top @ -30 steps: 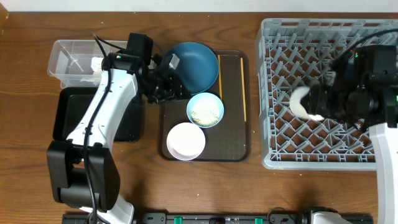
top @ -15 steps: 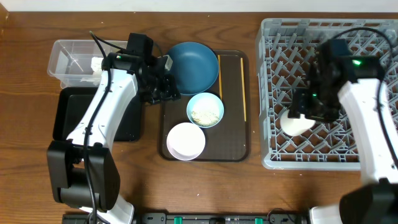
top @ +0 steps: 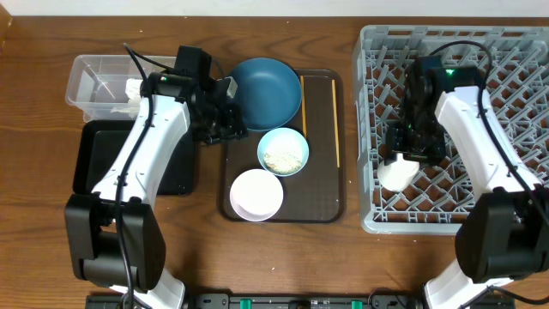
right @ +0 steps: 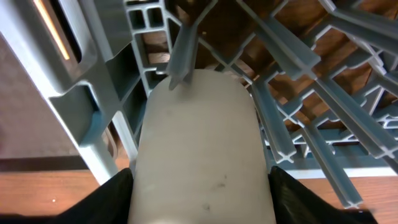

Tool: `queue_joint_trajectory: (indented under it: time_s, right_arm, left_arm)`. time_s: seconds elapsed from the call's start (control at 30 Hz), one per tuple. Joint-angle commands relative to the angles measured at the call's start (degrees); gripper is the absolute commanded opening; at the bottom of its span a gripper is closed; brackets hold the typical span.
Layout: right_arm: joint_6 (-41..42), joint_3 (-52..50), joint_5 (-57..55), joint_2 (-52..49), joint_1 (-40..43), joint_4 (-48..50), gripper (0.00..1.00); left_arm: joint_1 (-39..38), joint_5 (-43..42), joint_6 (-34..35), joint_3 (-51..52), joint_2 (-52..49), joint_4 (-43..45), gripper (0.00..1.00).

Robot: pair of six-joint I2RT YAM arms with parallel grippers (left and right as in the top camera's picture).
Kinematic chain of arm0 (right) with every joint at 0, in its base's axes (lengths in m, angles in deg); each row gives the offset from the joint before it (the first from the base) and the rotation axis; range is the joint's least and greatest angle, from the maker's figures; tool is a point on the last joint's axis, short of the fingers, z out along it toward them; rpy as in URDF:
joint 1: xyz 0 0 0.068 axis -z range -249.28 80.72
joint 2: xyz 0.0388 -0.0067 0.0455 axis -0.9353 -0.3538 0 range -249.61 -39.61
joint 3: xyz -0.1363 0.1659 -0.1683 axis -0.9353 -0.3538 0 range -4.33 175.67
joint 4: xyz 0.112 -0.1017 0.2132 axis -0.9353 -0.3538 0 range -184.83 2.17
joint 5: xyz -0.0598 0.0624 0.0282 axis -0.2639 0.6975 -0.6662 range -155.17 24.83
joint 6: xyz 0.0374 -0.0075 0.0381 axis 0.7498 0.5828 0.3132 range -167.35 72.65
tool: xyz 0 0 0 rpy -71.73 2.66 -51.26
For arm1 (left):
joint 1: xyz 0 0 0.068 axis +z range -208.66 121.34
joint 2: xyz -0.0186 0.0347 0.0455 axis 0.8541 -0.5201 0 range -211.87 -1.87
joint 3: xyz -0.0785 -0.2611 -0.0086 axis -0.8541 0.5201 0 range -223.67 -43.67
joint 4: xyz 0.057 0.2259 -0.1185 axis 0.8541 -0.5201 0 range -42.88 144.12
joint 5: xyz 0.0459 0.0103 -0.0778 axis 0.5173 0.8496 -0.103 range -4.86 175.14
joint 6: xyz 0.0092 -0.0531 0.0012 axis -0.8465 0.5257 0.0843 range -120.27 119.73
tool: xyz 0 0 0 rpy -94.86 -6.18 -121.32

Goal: Sort waste into correct bins and load items into the dishwasher rack
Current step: 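Lower the white cup into the dish rack and open the right gripper, then grasp the light-blue rice bowl rim with the left gripper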

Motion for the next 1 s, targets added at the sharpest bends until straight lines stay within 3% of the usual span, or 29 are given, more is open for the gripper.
queue_joint_trajectory:
  time_s: [0.0,0.2,0.53,0.77,0.97]
  right_arm:
    - [0.5,0.33,-0.37,0.09,-1.68,0.13,0.72]
    - [0.52,1.53,-0.26,1.86,-1.66,0.09,0.74]
    - [-1.49,11.85,2.93,7.26,-2.71,0.17,0.73]
    - [-1.44,13.27,2.89,8.92,-6.14,4.13,0.76]
    - [-1.44,13.27,2.71,8.9,-4.66,6.51,0.81]
  left_arm:
    - [-0.04,0.7,-0.35,-1.31,0.48,-0.37,0.33]
    - [-0.04,0.72,-0.37,-1.31,0.48,-0.31,0.34]
    - [-1.33,0.7,-2.64,-2.34,1.62,-0.35,0.38]
    - [-6.93,6.51,-4.68,-2.36,7.21,0.74,0.44]
    - [-16.59,14.12,-9.9,-2.32,7.34,0.92,0.51]
